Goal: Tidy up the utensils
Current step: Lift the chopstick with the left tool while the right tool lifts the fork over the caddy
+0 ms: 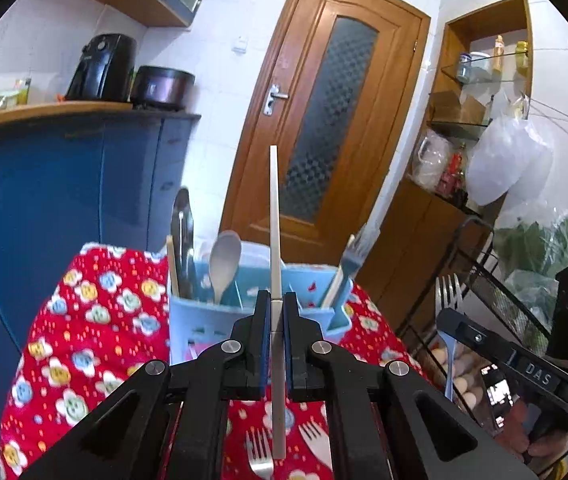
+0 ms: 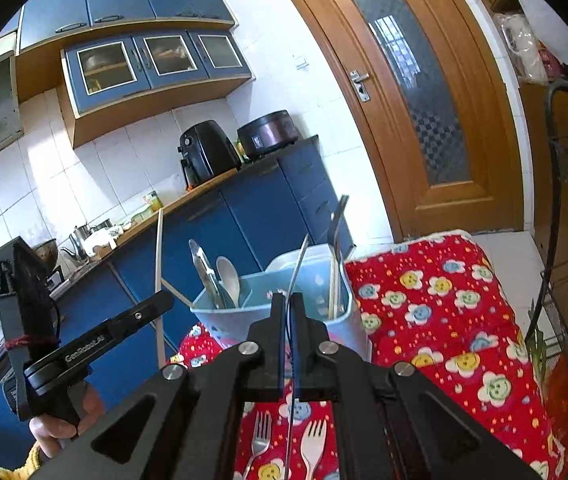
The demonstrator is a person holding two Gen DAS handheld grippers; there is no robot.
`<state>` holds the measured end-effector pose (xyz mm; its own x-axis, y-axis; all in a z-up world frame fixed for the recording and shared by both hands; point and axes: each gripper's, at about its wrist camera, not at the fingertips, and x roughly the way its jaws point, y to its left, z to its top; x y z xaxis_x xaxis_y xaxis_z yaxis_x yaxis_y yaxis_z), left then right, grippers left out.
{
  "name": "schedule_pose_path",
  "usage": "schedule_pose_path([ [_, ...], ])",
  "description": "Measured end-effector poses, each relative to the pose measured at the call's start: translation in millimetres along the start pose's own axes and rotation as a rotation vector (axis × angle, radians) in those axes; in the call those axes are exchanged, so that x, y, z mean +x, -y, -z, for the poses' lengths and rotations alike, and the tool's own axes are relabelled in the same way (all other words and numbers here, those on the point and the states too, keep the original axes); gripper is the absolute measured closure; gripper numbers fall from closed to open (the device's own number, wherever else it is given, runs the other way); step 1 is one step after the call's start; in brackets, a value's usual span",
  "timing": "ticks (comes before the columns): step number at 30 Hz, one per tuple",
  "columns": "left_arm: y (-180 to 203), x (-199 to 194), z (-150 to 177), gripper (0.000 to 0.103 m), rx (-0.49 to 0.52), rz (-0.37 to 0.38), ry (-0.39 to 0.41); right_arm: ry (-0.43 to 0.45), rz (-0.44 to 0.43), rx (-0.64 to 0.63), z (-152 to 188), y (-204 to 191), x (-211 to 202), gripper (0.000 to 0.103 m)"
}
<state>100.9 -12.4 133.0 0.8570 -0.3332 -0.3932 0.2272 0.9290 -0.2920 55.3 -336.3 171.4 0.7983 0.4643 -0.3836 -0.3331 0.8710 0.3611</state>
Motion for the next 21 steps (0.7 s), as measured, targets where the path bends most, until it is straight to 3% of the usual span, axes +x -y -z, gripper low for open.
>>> schedule_pose_path([
  [12, -1.3, 26.0, -46.0, 0.098, 0.029, -0.063, 0.143, 0.069, -0.014, -0.060, -30.9, -12.1, 24.2, 0.100],
  [21, -4.0, 57.2, -48.4, 0.098, 0.070, -0.117, 0.220, 0.097, -0.032, -0.059, -45.9, -6.4, 45.9, 0.100],
])
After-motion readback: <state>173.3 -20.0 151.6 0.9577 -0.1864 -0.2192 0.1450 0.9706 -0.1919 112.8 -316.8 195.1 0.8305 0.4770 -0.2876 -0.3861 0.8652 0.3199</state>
